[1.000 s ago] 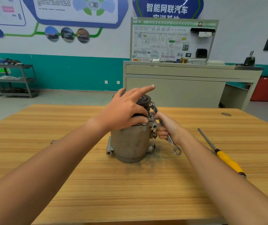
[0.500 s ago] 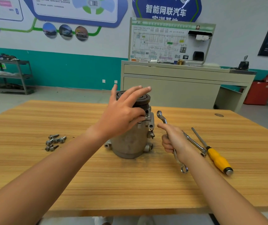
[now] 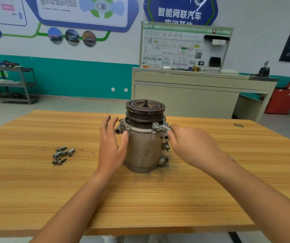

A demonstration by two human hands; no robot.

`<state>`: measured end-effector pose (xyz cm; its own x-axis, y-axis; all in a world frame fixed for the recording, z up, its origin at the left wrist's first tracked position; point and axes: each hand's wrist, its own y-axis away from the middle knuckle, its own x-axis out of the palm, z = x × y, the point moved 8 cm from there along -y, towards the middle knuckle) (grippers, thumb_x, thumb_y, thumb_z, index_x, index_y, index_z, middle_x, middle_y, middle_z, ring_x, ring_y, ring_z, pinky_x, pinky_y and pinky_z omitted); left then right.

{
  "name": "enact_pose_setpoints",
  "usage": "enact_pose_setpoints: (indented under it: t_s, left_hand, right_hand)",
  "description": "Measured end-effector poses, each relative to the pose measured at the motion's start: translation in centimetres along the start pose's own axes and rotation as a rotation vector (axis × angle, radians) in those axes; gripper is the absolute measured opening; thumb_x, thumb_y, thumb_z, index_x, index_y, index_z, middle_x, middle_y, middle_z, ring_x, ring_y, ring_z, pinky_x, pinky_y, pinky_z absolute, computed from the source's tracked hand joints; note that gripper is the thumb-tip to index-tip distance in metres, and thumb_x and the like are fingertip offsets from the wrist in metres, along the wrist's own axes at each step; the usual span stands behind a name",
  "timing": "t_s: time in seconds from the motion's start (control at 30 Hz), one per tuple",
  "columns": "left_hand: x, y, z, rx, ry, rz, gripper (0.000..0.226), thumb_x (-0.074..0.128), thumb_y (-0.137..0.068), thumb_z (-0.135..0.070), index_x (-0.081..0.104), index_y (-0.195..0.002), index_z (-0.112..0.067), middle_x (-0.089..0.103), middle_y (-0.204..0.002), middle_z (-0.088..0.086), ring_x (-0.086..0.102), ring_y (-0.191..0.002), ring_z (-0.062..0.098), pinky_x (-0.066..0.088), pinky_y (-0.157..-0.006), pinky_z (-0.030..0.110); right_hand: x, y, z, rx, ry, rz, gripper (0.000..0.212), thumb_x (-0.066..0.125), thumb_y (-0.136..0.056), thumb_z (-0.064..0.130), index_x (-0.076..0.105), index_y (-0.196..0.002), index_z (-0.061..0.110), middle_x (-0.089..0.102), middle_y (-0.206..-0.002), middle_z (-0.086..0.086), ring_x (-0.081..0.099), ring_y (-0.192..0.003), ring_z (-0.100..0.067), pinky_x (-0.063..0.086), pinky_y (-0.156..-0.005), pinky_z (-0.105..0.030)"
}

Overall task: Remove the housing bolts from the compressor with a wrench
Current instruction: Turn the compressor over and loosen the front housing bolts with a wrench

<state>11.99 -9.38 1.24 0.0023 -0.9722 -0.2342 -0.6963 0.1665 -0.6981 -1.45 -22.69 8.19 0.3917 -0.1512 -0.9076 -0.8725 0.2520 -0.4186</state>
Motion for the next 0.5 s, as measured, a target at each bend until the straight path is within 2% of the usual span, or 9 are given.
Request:
enact_pose_setpoints:
  t_s: [0.07, 0.13, 0.2, 0.27, 0.37, 0.43, 0.5]
  left_hand:
    - [0.5, 0.4, 0.5, 0.012, -0.003, 0.015, 0.058, 0.039, -0.089, -0.040, 0.034, -0.141, -0.014, 0.022, -0.151, 0.000, 0.019, -0.134, -0.001, 0.019, -0.109, 0.023]
    - [1.0, 0.5, 0.6, 0.021, 0.009, 0.028, 0.058, 0.039, -0.090, -0.038, 0.032, -0.142, -0.015, 0.024, -0.151, 0.001, 0.021, -0.136, 0.004, 0.020, -0.111, 0.027]
    - [1.3, 0.6, 0.6, 0.026, 0.027, 0.034, 0.058, 0.039, -0.090, -0.037, 0.030, -0.143, -0.015, 0.026, -0.150, 0.001, 0.024, -0.137, 0.008, 0.022, -0.113, 0.031]
    - [1.4, 0.8, 0.7, 0.035, 0.025, 0.039, 0.059, 0.038, -0.090, -0.037, 0.027, -0.144, -0.017, 0.026, -0.150, 0.001, 0.023, -0.138, 0.009, 0.022, -0.114, 0.032]
    - [1.3, 1.3, 1.4, 0.027, 0.020, 0.046, 0.064, 0.033, -0.089, -0.047, 0.026, -0.145, -0.018, 0.022, -0.152, 0.000, 0.019, -0.136, 0.002, 0.021, -0.113, 0.032]
    - [1.3, 1.5, 1.8, 0.010, 0.027, 0.057, 0.068, 0.030, -0.086, -0.052, 0.026, -0.145, -0.019, 0.022, -0.152, 0.001, 0.019, -0.134, 0.000, 0.021, -0.113, 0.033]
    - [1.5, 1.8, 1.8, 0.008, 0.043, 0.065, 0.068, 0.031, -0.086, -0.052, 0.025, -0.146, -0.018, 0.025, -0.150, 0.004, 0.024, -0.137, 0.008, 0.024, -0.112, 0.035]
  right_hand:
    - [-0.6, -0.4, 0.8, -0.051, 0.166, 0.026, 0.026, 0.028, -0.100, 0.025, 0.049, -0.106, 0.012, 0.050, -0.071, -0.003, 0.041, -0.062, -0.022, 0.020, -0.044, -0.029]
    - [-1.0, -0.8, 1.7, -0.119, 0.318, 0.054, 0.017, 0.033, -0.098, 0.018, 0.046, -0.092, 0.009, 0.050, -0.069, -0.002, 0.035, -0.055, -0.021, 0.018, -0.041, -0.027]
    - [-1.3, -1.1, 2.6, -0.170, 0.434, 0.069, 0.030, 0.035, -0.097, 0.014, 0.028, -0.068, 0.009, 0.033, -0.058, 0.001, 0.026, -0.046, -0.015, 0.019, -0.040, -0.026]
    - [-1.4, -1.4, 2.9, -0.211, 0.492, 0.067, 0.038, 0.034, -0.096, 0.020, 0.019, -0.063, 0.013, 0.027, -0.056, 0.002, 0.024, -0.044, -0.014, 0.019, -0.040, -0.026]
    - [-0.8, -1.7, 1.9, -0.294, 0.528, 0.062, 0.025, 0.029, -0.095, 0.030, 0.030, -0.078, 0.012, 0.030, -0.054, 0.003, 0.027, -0.043, -0.014, 0.018, -0.040, -0.026]
    - [0.0, -2.5, 0.3, -0.338, 0.590, 0.104, 0.012, 0.030, -0.095, 0.023, 0.037, -0.091, 0.014, 0.034, -0.054, 0.003, 0.032, -0.044, -0.013, 0.020, -0.039, -0.026]
    - [0.7, -4.0, -0.9, -0.386, 0.631, 0.113, 0.009, 0.036, -0.093, 0.013, 0.040, -0.101, 0.014, 0.037, -0.059, 0.003, 0.040, -0.049, -0.015, 0.025, -0.041, -0.026]
